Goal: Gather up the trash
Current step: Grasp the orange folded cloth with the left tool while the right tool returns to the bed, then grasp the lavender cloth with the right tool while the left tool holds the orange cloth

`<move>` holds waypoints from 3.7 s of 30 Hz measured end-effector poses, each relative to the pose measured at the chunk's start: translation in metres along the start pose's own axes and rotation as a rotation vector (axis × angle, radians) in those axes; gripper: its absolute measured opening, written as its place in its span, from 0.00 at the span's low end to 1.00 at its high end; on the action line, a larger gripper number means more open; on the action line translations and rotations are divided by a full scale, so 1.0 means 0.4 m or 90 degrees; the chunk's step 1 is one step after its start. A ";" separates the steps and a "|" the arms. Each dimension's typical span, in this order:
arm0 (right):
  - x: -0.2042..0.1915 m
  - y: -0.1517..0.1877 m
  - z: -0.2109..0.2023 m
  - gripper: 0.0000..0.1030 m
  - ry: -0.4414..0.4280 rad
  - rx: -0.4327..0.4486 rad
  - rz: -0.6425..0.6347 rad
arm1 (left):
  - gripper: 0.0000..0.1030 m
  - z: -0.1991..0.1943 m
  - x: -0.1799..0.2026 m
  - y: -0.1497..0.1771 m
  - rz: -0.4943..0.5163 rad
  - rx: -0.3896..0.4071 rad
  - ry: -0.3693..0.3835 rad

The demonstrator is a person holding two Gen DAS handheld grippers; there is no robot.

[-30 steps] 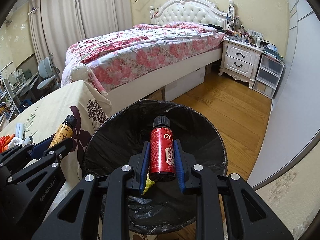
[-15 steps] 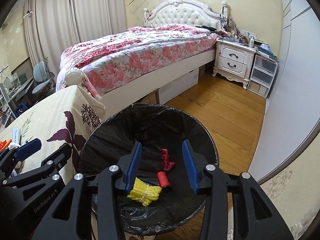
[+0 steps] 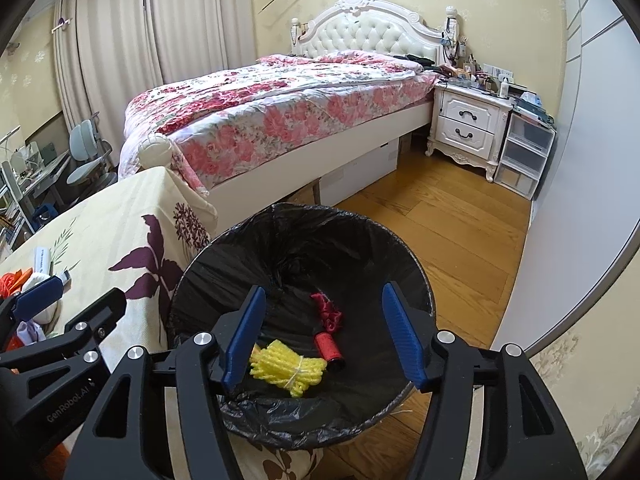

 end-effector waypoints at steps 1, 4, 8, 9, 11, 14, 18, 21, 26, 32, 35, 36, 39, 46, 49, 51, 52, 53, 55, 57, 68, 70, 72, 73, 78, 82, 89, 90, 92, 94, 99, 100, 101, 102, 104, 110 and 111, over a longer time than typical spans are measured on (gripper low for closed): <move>-0.003 0.004 -0.003 0.58 -0.002 -0.002 -0.001 | 0.76 -0.008 -0.007 0.005 -0.003 0.001 -0.001; -0.014 0.021 -0.016 0.58 -0.012 -0.009 -0.004 | 0.76 -0.029 -0.027 0.023 -0.009 0.000 -0.007; -0.033 0.042 -0.031 0.58 -0.020 -0.014 -0.013 | 0.76 -0.055 -0.054 0.052 -0.018 -0.003 -0.015; -0.039 0.047 -0.036 0.58 -0.022 -0.015 -0.016 | 0.76 -0.061 -0.060 0.060 -0.021 -0.004 -0.017; -0.050 0.057 -0.043 0.58 -0.029 -0.019 -0.020 | 0.76 -0.072 -0.071 0.075 -0.025 -0.006 -0.021; -0.067 0.073 -0.057 0.58 -0.039 -0.024 -0.025 | 0.76 -0.090 -0.087 0.093 -0.029 -0.007 -0.029; -0.095 0.087 -0.077 0.58 -0.047 -0.023 -0.041 | 0.76 -0.119 -0.118 0.121 -0.040 -0.007 -0.041; -0.117 0.096 -0.091 0.58 -0.059 -0.024 -0.047 | 0.76 -0.140 -0.147 0.142 -0.051 -0.007 -0.051; -0.162 0.108 -0.115 0.58 -0.078 -0.023 -0.065 | 0.76 -0.173 -0.218 0.189 -0.078 -0.011 -0.070; -0.221 0.127 -0.132 0.58 -0.105 -0.027 -0.086 | 0.76 -0.196 -0.289 0.245 -0.102 -0.024 -0.097; -0.248 0.138 -0.135 0.58 -0.116 -0.032 -0.098 | 0.76 -0.196 -0.315 0.272 -0.110 -0.033 -0.104; -0.256 0.142 -0.136 0.58 -0.119 -0.033 -0.101 | 0.75 -0.193 -0.323 0.282 -0.112 -0.037 -0.105; -0.276 0.152 -0.140 0.58 -0.127 -0.036 -0.112 | 0.66 -0.177 -0.335 0.308 -0.120 -0.056 -0.099; -0.329 0.179 -0.148 0.58 -0.146 -0.045 -0.139 | 0.29 -0.163 -0.339 0.331 -0.140 -0.071 -0.045; -0.357 0.190 -0.154 0.58 -0.157 -0.048 -0.153 | 0.19 -0.166 -0.341 0.338 -0.137 -0.066 -0.040; -0.379 0.197 -0.158 0.58 -0.167 -0.050 -0.162 | 0.19 -0.171 -0.352 0.342 -0.141 -0.066 -0.044; -0.392 0.201 -0.159 0.58 -0.173 -0.052 -0.167 | 0.19 -0.172 -0.361 0.345 -0.144 -0.066 -0.046; -0.405 0.204 -0.160 0.58 -0.178 -0.053 -0.172 | 0.18 -0.174 -0.370 0.347 -0.149 -0.066 -0.048; -0.434 0.212 -0.164 0.58 -0.193 -0.057 -0.182 | 0.18 -0.178 -0.395 0.353 -0.159 -0.065 -0.054; -0.463 0.217 -0.166 0.58 -0.207 -0.061 -0.191 | 0.18 -0.182 -0.420 0.359 -0.169 -0.066 -0.062; -0.582 0.216 -0.131 0.58 -0.238 -0.084 -0.220 | 0.18 -0.193 -0.546 0.368 -0.213 -0.062 -0.106; -0.594 0.214 -0.126 0.58 -0.238 -0.086 -0.223 | 0.18 -0.191 -0.560 0.369 -0.217 -0.063 -0.111; -0.606 0.213 -0.119 0.58 -0.236 -0.090 -0.227 | 0.18 -0.188 -0.570 0.370 -0.220 -0.064 -0.112; -0.608 0.214 -0.115 0.58 -0.234 -0.092 -0.228 | 0.18 -0.188 -0.572 0.370 -0.221 -0.064 -0.113; -0.617 0.228 -0.108 0.37 -0.229 -0.107 -0.240 | 0.18 -0.185 -0.573 0.373 -0.220 -0.064 -0.112; -0.610 0.232 -0.126 0.36 -0.231 -0.101 -0.240 | 0.18 -0.186 -0.573 0.373 -0.222 -0.062 -0.114; -0.575 0.225 -0.162 0.36 -0.228 -0.085 -0.228 | 0.18 -0.199 -0.569 0.377 -0.224 -0.051 -0.108; -0.569 0.220 -0.165 0.36 -0.226 -0.081 -0.226 | 0.18 -0.202 -0.569 0.377 -0.225 -0.050 -0.107; -0.557 0.215 -0.170 0.36 -0.224 -0.076 -0.221 | 0.18 -0.208 -0.573 0.377 -0.227 -0.046 -0.106; -0.543 0.209 -0.174 0.36 -0.221 -0.072 -0.216 | 0.18 -0.215 -0.574 0.376 -0.227 -0.043 -0.109; -0.512 0.198 -0.172 0.36 -0.218 -0.067 -0.199 | 0.18 -0.225 -0.571 0.366 -0.228 -0.038 -0.108; -0.506 0.196 -0.171 0.36 -0.217 -0.066 -0.197 | 0.18 -0.226 -0.565 0.362 -0.226 -0.037 -0.108; -0.500 0.193 -0.171 0.36 -0.215 -0.064 -0.194 | 0.18 -0.227 -0.560 0.359 -0.224 -0.035 -0.106; -0.495 0.189 -0.172 0.36 -0.214 -0.062 -0.191 | 0.18 -0.228 -0.553 0.353 -0.221 -0.033 -0.104; -0.482 0.181 -0.175 0.36 -0.210 -0.057 -0.186 | 0.18 -0.231 -0.535 0.340 -0.214 -0.028 -0.100; -0.434 0.146 -0.178 0.36 -0.190 -0.036 -0.168 | 0.18 -0.229 -0.479 0.301 -0.192 -0.014 -0.078; -0.424 0.138 -0.177 0.36 -0.184 -0.031 -0.165 | 0.18 -0.228 -0.469 0.293 -0.187 -0.012 -0.075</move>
Point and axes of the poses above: each gripper's, at about its wrist camera, not at the fingertips, and z roughly the way its jaws point, x to its right, y to its underside, the point moved 9 cm from there along z, roughly the way its jaws point, and after that the axes turned 5 degrees about z, right-handed, at the moved point
